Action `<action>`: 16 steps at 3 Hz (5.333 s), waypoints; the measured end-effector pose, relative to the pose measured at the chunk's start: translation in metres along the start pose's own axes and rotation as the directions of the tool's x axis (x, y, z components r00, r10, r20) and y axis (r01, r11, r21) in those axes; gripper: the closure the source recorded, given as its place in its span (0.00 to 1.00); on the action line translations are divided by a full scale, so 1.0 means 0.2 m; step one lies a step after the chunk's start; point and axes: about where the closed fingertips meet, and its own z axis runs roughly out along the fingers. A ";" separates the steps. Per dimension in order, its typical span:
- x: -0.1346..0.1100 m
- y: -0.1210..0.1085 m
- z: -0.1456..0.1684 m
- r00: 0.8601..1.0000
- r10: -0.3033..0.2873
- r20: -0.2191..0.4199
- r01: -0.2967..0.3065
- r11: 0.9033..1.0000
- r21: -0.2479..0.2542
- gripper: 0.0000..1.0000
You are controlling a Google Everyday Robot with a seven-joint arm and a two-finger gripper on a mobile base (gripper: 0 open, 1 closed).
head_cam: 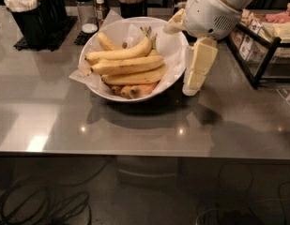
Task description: Pick banana from white bowl
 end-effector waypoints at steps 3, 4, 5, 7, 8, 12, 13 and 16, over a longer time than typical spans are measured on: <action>-0.15 -0.17 0.25 0.994 -0.034 0.105 0.036 0.999 -0.016 0.00; -0.16 -0.18 0.26 0.993 -0.038 0.108 0.040 0.999 -0.018 0.18; -0.16 -0.18 0.26 0.993 -0.038 0.108 0.040 0.999 -0.018 0.16; -0.22 -0.29 0.34 0.988 -0.085 0.128 0.090 0.995 -0.033 0.13; -0.24 -0.32 0.40 0.985 -0.093 0.146 0.100 0.994 -0.047 0.16; -0.14 -0.25 0.50 0.981 -0.006 0.193 0.018 0.998 -0.064 1.00; -0.13 -0.25 0.44 0.983 -0.015 0.183 0.020 0.999 -0.029 1.00; -0.12 -0.23 0.39 0.967 -0.031 0.251 0.052 0.996 -0.077 1.00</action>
Offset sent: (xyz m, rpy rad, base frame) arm 0.0351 0.0497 -0.0368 0.1550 0.0055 0.0018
